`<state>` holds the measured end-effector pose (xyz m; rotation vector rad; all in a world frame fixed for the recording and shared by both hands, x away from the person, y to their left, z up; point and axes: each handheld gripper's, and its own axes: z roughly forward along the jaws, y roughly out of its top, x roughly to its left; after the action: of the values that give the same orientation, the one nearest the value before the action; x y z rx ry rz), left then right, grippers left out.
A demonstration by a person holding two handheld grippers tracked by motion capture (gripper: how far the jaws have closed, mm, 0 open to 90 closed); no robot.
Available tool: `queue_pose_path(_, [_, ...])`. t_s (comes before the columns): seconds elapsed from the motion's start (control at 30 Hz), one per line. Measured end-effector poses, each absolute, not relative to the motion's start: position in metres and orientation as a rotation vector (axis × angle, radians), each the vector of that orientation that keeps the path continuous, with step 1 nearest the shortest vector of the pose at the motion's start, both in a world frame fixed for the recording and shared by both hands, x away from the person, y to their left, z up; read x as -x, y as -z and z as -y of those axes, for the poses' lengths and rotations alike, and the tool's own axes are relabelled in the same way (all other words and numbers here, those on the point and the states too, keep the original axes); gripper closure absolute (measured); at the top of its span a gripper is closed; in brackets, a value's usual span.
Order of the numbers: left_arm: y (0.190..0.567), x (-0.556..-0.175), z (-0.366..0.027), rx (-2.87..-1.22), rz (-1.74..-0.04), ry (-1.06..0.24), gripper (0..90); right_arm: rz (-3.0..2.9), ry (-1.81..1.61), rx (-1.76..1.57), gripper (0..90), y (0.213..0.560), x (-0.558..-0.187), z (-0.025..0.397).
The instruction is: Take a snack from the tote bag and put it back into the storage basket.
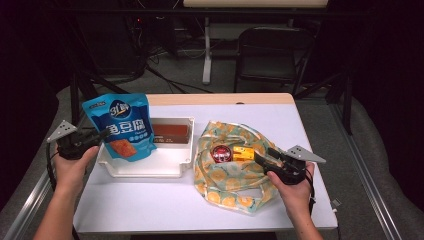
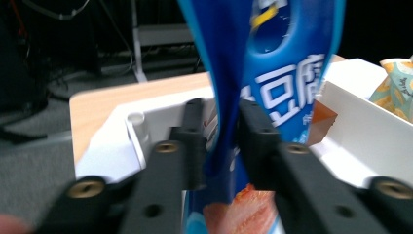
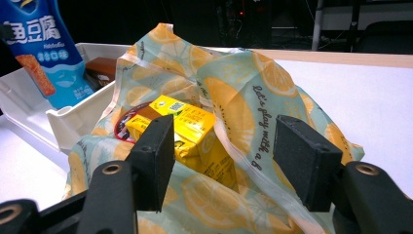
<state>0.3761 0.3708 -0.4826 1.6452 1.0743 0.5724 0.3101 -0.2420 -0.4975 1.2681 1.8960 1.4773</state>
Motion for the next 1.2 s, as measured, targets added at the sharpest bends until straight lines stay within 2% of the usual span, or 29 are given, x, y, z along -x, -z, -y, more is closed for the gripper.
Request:
queue_pose_path(0.07, [0.486,-0.372,-0.368,-1.641,-1.109,-0.573,59.1,-1.886,-1.486,-1.272,40.6,0.498,-0.31,0.242])
queue_pose_path(0.23, [0.491,-0.362,-0.368,-1.564,-1.202,-0.55,33.1,-1.89,-1.478,-1.267,40.2,0.497,-0.309,0.241])
queue_pose_path(0.3, [0.491,-0.357,-0.368,-1.548,-1.23,-0.545,28.2,-1.891,-1.477,-1.268,40.0,0.497,-0.309,0.242])
queue_pose_path(0.47, [0.489,-0.341,-0.365,-1.52,-1.244,-0.529,27.8,-1.892,-1.479,-1.266,39.6,0.497,-0.31,0.244])
queue_pose_path(0.73, [0.482,-0.314,-0.346,-1.504,-1.237,-0.603,28.3,-1.877,-1.475,-1.276,40.7,0.496,-0.31,0.247])
queue_pose_path(1.03, [0.482,-0.287,-0.318,-1.506,-1.226,-0.626,28.7,-1.835,-1.483,-1.271,60.3,0.492,-0.308,0.249])
queue_pose_path(1.2, [0.486,-0.281,-0.294,-1.555,-1.18,-0.601,29.6,-1.813,-1.448,-1.276,52.3,0.49,-0.312,0.248])
